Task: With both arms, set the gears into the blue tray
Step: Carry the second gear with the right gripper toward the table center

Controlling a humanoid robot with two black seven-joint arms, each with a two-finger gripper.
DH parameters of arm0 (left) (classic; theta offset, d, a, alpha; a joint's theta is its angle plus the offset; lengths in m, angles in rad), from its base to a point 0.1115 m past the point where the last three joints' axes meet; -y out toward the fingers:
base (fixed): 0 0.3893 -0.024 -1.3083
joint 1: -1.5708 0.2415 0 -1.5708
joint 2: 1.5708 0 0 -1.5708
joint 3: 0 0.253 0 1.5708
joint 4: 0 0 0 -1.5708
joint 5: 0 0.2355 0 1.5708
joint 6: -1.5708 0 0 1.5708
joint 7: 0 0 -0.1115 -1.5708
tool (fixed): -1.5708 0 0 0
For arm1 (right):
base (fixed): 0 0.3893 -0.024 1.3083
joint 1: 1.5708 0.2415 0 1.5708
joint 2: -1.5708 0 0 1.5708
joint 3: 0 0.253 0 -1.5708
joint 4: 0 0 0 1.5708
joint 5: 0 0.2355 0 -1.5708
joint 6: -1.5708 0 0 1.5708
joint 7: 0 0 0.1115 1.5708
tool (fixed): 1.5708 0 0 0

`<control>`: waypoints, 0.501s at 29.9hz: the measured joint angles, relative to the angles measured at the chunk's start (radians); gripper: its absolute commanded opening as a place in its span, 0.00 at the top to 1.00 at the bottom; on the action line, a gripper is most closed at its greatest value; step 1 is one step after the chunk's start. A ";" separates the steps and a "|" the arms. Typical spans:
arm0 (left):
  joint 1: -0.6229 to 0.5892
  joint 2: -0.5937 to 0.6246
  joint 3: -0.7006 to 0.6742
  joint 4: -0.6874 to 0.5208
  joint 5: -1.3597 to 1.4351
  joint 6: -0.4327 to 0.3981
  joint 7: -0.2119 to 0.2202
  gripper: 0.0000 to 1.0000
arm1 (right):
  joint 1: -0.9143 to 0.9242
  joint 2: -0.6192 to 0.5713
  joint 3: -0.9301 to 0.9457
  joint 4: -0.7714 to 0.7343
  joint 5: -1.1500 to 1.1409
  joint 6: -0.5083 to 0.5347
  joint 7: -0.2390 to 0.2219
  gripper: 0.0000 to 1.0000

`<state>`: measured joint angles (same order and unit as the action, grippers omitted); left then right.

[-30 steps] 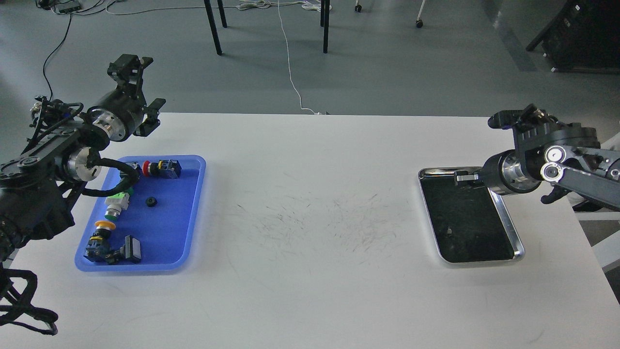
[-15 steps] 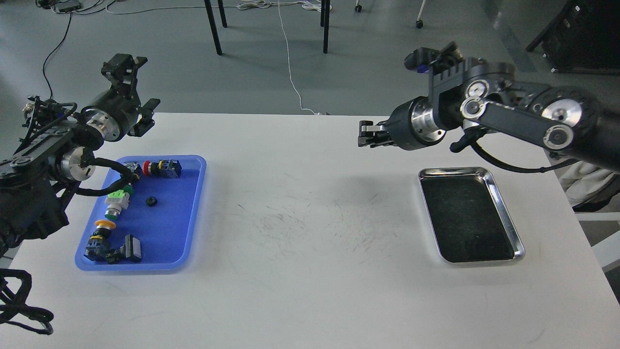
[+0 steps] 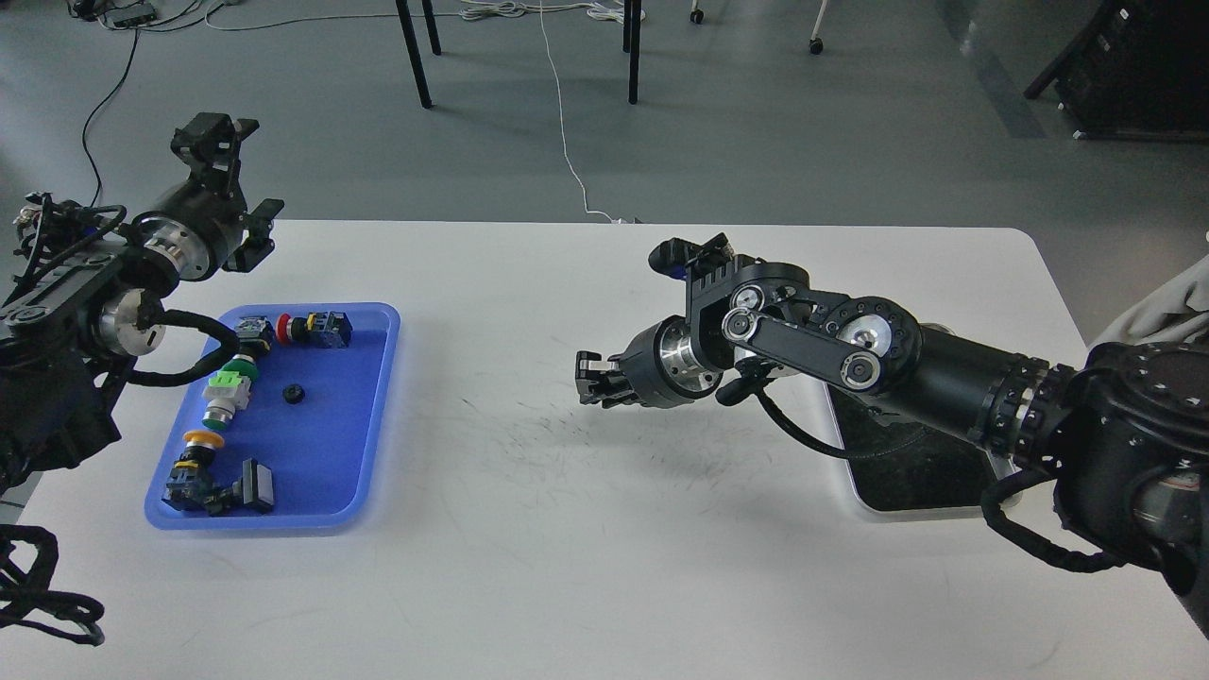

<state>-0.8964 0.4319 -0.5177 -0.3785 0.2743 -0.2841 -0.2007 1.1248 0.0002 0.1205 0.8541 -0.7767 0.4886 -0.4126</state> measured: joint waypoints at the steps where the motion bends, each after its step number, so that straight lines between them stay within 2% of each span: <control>1: 0.001 0.001 0.000 0.000 -0.001 0.000 -0.001 0.02 | -0.012 0.000 0.001 0.011 0.001 0.000 0.002 0.98; 7: 0.004 0.005 0.000 0.000 -0.001 0.000 -0.005 0.02 | -0.057 0.000 0.001 0.088 0.002 0.000 0.003 0.98; 15: 0.005 0.017 -0.002 0.001 -0.009 -0.001 -0.005 0.02 | -0.060 0.000 -0.002 0.098 -0.001 0.000 0.005 0.98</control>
<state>-0.8915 0.4489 -0.5199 -0.3770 0.2658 -0.2848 -0.2055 1.0650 0.0001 0.1181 0.9517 -0.7772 0.4886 -0.4080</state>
